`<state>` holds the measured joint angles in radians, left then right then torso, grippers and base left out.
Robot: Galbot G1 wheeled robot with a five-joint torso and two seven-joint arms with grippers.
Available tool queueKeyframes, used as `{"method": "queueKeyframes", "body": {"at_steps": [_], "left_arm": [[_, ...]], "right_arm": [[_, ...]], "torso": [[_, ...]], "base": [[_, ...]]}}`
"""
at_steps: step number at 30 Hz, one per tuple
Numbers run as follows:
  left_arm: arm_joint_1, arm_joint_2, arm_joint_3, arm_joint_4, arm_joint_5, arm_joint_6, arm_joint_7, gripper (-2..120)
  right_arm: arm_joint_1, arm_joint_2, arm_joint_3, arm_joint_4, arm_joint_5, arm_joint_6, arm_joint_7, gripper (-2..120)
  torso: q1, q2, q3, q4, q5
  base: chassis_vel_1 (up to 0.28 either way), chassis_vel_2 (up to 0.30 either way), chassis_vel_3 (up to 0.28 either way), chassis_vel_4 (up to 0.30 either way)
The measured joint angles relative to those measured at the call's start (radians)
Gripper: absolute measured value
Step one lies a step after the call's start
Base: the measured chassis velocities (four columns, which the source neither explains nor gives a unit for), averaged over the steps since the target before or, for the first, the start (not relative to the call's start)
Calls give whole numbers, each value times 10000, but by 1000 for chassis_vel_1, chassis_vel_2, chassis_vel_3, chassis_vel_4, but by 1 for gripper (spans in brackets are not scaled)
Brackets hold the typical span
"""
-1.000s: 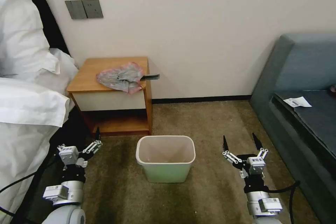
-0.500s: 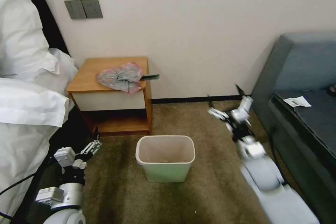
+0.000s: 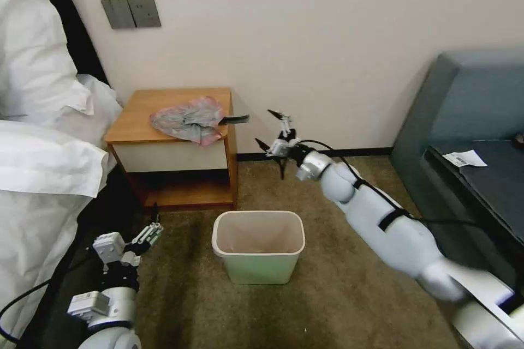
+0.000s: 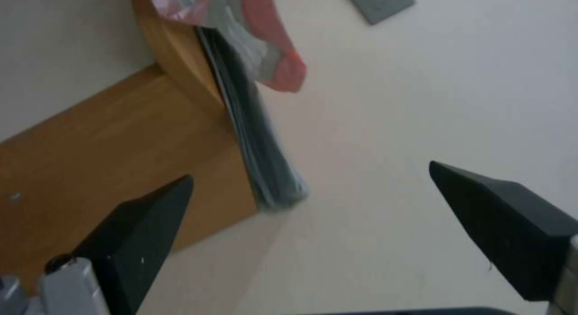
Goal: Pick up the garbage bag from the table and place it over the trash can.
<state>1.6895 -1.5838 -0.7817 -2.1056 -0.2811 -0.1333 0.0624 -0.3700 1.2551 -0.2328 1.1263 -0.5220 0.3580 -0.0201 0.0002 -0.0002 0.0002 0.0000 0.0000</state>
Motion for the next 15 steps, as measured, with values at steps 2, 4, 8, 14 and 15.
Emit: {"method": "queueKeyframes", "body": {"at_steps": [2,4,8,14,15], "left_arm": [[12,12,-9,37,2,-30,-2,100],[18,-18,-6,54,18,-57,-4,100],[-42,-187,152,54,129,-52,-16,100],[-92,-256,268,193,280,-64,-70,100],[-92,-256,268,193,280,-64,-70,100]], "right_arm": [[303,262,-1,-454,-224,155,-122,100],[768,633,-35,-1203,-573,362,-231,100],[1402,1196,-150,-2312,-722,550,-314,100],[1949,2111,-261,-3639,-1029,746,-282,100],[1949,2111,-261,-3639,-1029,746,-282,100]], "torso": [[0,0,-1,2,-1],[0,0,-1,1,-2],[-1,0,-1,0,-3],[0,0,-1,0,-1],[0,0,-1,0,-1]], "base": [[0,0,0,0],[0,0,0,0],[0,0,0,0],[0,0,0,0],[0,0,0,0]]}}
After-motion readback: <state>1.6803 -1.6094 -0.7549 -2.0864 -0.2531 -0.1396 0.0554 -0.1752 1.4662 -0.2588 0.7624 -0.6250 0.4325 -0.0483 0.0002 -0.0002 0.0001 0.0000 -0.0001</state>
